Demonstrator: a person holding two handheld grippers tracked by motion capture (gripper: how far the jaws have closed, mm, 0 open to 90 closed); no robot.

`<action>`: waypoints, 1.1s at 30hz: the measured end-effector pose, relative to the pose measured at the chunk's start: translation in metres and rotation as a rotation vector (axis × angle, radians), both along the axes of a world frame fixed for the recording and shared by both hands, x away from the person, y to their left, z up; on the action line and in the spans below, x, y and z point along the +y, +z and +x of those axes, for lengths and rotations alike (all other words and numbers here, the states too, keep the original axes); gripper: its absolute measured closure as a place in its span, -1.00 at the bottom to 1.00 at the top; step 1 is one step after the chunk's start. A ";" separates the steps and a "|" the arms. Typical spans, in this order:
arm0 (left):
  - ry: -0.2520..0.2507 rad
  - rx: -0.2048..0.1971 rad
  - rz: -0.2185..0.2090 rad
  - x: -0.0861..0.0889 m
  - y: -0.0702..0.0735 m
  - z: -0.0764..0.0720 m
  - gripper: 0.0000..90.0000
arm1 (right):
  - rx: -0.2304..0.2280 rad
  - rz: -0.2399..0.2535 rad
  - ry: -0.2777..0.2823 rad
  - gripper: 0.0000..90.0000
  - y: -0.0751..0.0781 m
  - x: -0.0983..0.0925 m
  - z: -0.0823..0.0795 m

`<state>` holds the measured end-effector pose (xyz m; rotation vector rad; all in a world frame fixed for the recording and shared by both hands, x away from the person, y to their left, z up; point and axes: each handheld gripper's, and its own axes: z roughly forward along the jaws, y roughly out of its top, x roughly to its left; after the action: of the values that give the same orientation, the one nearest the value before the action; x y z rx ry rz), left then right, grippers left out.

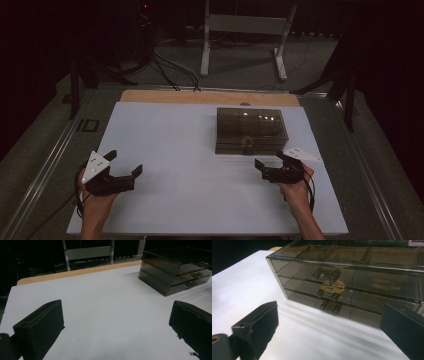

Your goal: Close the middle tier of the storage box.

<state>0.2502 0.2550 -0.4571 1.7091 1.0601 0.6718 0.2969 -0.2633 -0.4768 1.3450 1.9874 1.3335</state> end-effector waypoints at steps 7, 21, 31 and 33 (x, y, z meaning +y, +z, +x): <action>0.003 -0.002 0.001 0.001 -0.001 -0.001 -0.98 | -0.050 0.007 -0.012 -0.97 0.004 -0.005 -0.011; -0.004 -0.017 0.000 0.001 0.000 -0.002 -0.98 | -0.125 0.036 -0.024 -0.97 0.003 -0.021 -0.032; -0.005 -0.018 0.013 0.000 -0.002 -0.003 -0.98 | -0.143 0.052 -0.026 -0.97 0.002 -0.028 -0.040; -0.006 -0.021 0.010 0.000 -0.002 -0.003 -0.98 | -0.145 0.052 -0.027 -0.97 0.002 -0.029 -0.040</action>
<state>0.2468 0.2548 -0.4594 1.7097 1.0379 0.6912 0.2569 -0.2921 -0.4750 1.2555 1.8448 1.4366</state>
